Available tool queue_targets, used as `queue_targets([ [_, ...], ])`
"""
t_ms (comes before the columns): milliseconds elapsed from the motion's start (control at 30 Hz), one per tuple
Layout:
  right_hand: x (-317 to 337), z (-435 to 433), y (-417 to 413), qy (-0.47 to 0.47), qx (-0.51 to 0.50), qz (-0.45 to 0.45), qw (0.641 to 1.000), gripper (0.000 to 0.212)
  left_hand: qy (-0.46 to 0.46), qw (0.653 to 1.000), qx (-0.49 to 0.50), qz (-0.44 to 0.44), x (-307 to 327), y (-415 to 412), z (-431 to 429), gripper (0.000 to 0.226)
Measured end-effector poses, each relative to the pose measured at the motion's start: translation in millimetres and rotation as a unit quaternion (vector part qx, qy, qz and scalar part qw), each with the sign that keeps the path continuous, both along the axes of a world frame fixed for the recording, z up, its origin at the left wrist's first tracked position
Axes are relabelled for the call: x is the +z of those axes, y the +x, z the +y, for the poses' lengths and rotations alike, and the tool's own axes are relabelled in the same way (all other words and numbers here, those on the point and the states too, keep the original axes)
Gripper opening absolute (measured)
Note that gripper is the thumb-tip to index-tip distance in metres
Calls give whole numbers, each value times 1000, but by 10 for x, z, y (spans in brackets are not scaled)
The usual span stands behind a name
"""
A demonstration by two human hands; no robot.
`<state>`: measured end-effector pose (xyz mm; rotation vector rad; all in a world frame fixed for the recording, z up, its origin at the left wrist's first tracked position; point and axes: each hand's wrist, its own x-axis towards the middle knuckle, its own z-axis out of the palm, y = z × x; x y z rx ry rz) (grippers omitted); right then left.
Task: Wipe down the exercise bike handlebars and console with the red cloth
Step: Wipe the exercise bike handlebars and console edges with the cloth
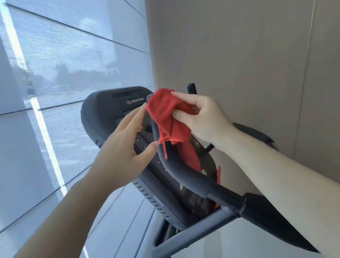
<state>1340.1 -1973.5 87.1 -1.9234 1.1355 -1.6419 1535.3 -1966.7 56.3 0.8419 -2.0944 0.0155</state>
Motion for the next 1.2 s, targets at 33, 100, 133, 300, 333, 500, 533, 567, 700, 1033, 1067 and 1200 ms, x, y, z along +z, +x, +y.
queue_targets([
  [33, -51, -23, 45, 2, 2, 27, 1000, 47, 1, 1000, 0, -5, -10, -18, -17, 73],
  [100, -156, -55, 80, 4, 11, 41, 999, 55, -3, 1000, 0, -23, -35, -43, -49, 72],
  [133, -199, -66, 60, 10, 23, 40, 999, 49, -5, 1000, 7, -29, -53, -52, -52, 72],
  [300, -357, -72, -186, 41, 54, 93, 993, 25, 5, 998, 41, -42, -144, -78, 38, 73],
  [333, -363, -71, -251, 41, 62, 98, 992, 28, 8, 998, 46, -43, -161, -83, 79, 74],
  [500, -59, 75, -578, -17, 88, 109, 990, 45, 34, 993, 109, -37, -221, -122, 279, 71],
  [533, 12, 134, -628, -28, 103, 122, 987, 48, 36, 991, 123, -32, -231, -143, 320, 71],
  [567, 50, 188, -657, -33, 122, 148, 981, 50, 36, 990, 136, -25, -243, -171, 358, 69],
  [700, -223, 321, -658, -4, 188, 349, 918, 49, 53, 981, 187, -4, -355, -308, 536, 72],
  [1033, -670, 171, -691, -8, 187, 196, 963, 48, 88, 970, 221, 49, -621, -911, 1051, 44],
  [1067, -666, 163, -679, 11, 179, 202, 963, 51, 92, 968, 230, 40, -649, -927, 1059, 46],
  [1200, -641, 186, -668, 24, 157, 280, 947, 43, 95, 964, 247, 18, -730, -991, 1046, 55],
])
